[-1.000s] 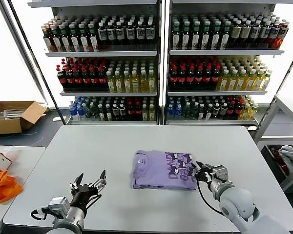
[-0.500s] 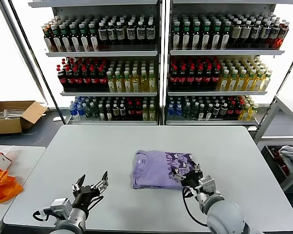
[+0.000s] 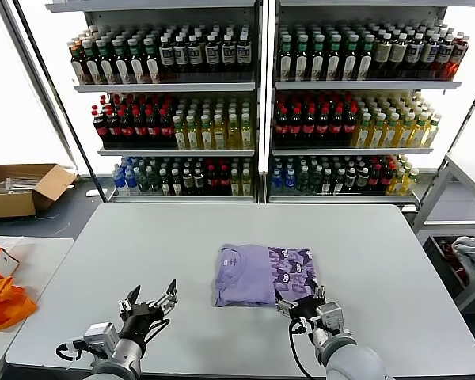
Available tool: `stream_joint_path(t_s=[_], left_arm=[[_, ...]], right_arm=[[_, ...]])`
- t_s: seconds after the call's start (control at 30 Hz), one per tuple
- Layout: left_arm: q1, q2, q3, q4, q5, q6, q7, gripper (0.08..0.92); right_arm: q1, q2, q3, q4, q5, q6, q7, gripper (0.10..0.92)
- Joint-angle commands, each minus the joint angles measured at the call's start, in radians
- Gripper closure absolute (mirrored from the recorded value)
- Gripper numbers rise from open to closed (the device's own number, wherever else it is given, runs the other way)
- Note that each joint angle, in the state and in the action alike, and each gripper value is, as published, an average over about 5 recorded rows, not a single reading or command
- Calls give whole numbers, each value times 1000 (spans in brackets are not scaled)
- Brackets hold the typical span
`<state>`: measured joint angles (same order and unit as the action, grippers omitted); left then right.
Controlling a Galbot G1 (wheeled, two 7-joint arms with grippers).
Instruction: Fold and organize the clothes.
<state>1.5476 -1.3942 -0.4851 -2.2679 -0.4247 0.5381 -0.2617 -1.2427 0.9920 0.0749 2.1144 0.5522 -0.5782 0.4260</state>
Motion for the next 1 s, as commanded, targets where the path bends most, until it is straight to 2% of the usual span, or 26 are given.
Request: stream_joint_path(t_s=[0.03, 0.2, 0.67, 0.87, 1.0], left_arm=[[5, 0, 0, 4, -4, -4, 3, 177], [4, 3, 0, 5, -4, -5, 6, 177], [7, 7, -4, -1, -5, -4, 13, 177], [10, 6, -9, -2, -5, -4, 14, 177], [11, 4, -6, -6, -4, -1, 13, 177]], right_arm=[[-50, 37, -3, 0, 81, -2, 99, 203], [-44, 65, 18, -31, 142, -1, 158, 203], [-59, 63, 7, -29, 143, -2, 162, 203], [-68, 57, 44, 83, -6, 1, 95, 203], [3, 87, 12, 78, -68, 14, 43, 203]])
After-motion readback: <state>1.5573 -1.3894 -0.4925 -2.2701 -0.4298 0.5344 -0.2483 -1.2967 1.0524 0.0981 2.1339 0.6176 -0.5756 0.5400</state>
